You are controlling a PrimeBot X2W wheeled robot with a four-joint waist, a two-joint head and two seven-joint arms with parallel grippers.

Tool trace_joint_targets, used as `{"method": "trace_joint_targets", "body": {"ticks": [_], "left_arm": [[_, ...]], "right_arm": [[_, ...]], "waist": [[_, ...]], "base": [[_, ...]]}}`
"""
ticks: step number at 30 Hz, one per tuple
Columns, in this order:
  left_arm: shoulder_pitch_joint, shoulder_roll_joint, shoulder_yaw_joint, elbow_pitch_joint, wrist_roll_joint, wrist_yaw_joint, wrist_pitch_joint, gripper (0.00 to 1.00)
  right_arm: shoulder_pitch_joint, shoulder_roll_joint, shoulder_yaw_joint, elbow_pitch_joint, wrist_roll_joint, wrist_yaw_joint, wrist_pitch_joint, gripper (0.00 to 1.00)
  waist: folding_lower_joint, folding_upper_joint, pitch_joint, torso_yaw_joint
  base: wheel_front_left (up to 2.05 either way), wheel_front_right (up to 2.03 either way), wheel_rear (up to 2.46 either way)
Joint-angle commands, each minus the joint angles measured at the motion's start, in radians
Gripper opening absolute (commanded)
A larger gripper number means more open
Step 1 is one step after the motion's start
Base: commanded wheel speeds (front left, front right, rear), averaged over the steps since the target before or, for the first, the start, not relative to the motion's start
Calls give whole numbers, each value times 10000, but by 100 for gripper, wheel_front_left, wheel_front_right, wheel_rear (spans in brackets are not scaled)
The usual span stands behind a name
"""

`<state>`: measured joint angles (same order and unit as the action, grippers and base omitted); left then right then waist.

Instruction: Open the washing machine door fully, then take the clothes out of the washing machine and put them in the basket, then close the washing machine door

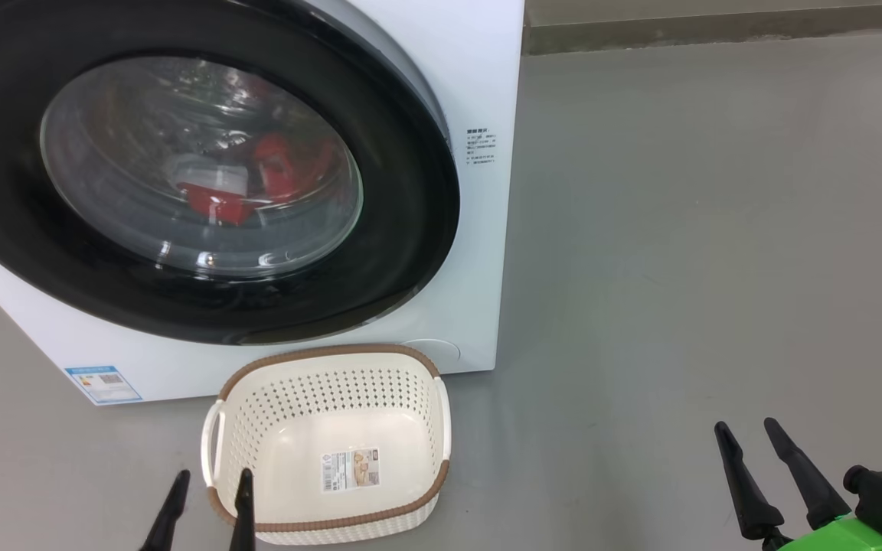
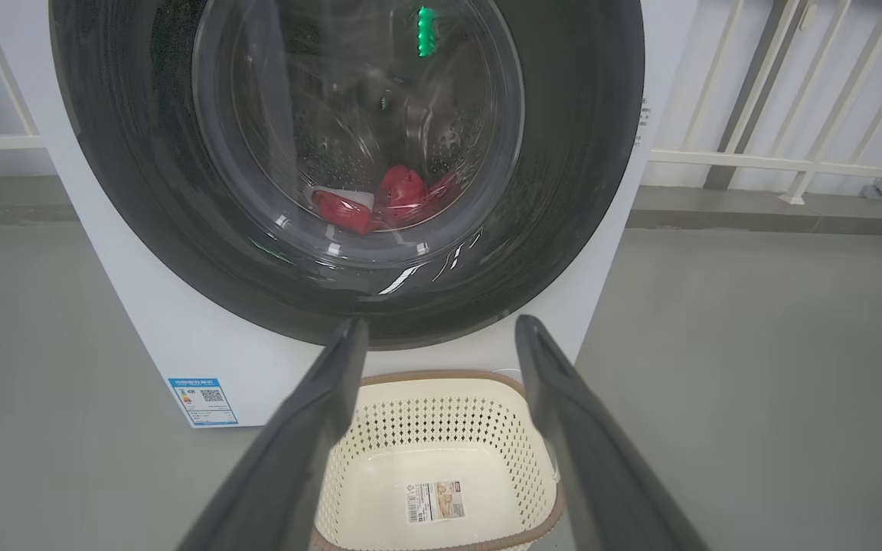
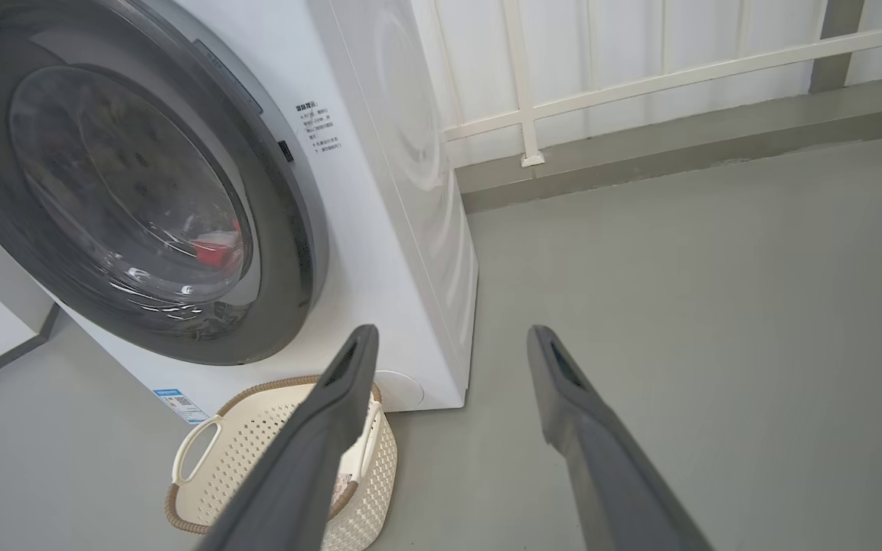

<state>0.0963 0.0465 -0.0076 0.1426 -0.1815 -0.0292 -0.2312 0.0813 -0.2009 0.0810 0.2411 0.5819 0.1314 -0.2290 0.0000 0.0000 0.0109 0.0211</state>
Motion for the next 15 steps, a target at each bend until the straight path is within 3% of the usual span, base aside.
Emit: {"method": "trace_joint_targets", "body": {"ticks": [1,5,15], "left_arm": [[-60,46,323,-230,363,-142,-179,100],[-36,44,377,-176,747,-249,-298,100],[-91,39,466,-1,336,-320,-306,100]], "right_arm": [[-28,-282,109,-291,-324,-7,-201,100],[58,-336,-45,-315,-614,-7,-319,100],[184,-210,-286,-354,-685,-7,-327,100]], "waist": [[0,0,-5,10],[0,0,-13,41],[0,0,-12,65]], "base": [[0,0,0],[0,0,0],[0,0,0]]}}
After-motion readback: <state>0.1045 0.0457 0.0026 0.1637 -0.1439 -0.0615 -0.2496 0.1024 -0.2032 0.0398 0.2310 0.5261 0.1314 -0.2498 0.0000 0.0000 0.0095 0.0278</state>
